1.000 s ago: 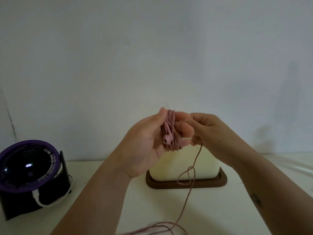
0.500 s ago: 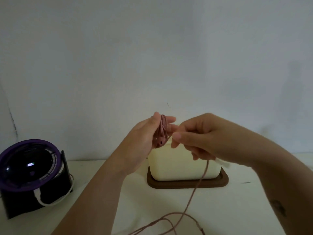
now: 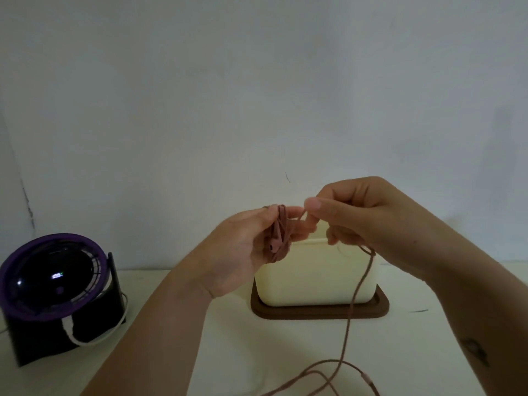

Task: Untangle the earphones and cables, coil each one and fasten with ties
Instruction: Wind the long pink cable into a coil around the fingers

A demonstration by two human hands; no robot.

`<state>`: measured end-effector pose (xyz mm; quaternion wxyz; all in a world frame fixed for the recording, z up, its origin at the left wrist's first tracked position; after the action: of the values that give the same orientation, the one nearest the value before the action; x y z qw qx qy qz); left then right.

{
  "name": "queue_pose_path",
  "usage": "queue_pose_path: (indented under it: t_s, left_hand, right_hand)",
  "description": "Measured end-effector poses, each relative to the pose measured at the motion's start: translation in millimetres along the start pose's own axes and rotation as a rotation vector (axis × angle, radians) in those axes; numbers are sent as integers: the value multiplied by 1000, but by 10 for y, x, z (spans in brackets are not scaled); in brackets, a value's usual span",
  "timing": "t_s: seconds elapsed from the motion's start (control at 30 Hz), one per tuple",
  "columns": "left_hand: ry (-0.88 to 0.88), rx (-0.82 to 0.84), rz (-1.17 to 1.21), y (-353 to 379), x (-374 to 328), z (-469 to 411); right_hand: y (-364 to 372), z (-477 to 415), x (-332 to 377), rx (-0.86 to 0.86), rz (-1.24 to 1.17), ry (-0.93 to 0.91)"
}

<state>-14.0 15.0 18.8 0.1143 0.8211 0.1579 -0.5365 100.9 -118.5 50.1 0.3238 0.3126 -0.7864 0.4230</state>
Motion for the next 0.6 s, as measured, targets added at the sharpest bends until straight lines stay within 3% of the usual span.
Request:
queue_pose_path:
  t_s: [0.13, 0.37, 0.5, 0.6]
  left_hand:
    - [24, -92, 186, -92, -12, -20]
    - [76, -243, -32, -65, 62, -56]
    - [55, -92, -258, 18, 65, -36]
    - [30, -15, -186, 63, 52, -7]
  right_hand:
    - [-40, 13, 16, -69, -39, 22]
    - [86, 65, 131, 146, 80, -24]
    - [72, 12, 57, -15, -11, -17]
    - [-40, -56, -64, -219, -169, 36]
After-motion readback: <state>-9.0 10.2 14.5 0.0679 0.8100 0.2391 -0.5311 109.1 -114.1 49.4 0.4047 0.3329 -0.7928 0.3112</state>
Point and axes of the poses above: each hand's wrist, its own z-axis away from the middle knuckle, its own y-axis out of the palm, x = y × z, the point moved 1 cm from there along -z, towards the middle knuckle, and after that the axes turned 7 degrees about y, right-handed, at the moved point
